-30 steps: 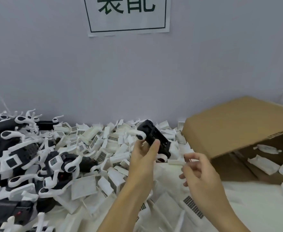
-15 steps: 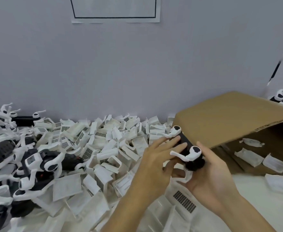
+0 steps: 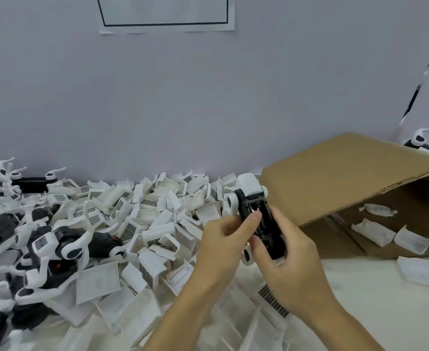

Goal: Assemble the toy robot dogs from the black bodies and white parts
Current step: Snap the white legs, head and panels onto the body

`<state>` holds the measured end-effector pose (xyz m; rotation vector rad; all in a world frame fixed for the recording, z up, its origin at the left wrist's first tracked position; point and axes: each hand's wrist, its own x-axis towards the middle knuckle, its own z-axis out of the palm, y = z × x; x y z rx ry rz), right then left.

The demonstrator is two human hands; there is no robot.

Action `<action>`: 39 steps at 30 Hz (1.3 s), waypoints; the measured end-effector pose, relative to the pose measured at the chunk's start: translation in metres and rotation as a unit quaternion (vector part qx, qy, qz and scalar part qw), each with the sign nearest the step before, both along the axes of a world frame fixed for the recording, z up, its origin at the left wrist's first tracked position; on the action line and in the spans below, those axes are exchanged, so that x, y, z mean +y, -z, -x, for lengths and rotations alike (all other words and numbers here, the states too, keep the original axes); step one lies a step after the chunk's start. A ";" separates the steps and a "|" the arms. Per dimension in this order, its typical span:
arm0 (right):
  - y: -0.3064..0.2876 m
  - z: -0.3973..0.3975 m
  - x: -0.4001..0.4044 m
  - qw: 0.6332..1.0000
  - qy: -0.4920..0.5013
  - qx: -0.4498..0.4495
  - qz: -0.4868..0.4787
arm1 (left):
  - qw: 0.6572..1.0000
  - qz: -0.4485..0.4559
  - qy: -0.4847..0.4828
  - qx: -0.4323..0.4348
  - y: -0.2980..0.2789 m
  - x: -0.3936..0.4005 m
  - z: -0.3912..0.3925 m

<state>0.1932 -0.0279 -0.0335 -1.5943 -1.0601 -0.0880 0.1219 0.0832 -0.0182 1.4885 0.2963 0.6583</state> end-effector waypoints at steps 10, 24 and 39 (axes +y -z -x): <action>0.009 -0.001 0.006 0.995 0.066 -0.017 0.076 | 0.992 0.110 -0.011 -0.059 0.009 0.005 -0.002; 0.013 -0.005 0.007 0.997 0.075 0.005 0.035 | 0.996 0.056 -0.048 -0.056 0.007 -0.003 -0.003; 0.004 -0.004 0.005 0.962 0.040 0.233 -0.134 | 0.886 -0.452 -0.103 -0.029 0.016 -0.001 -0.003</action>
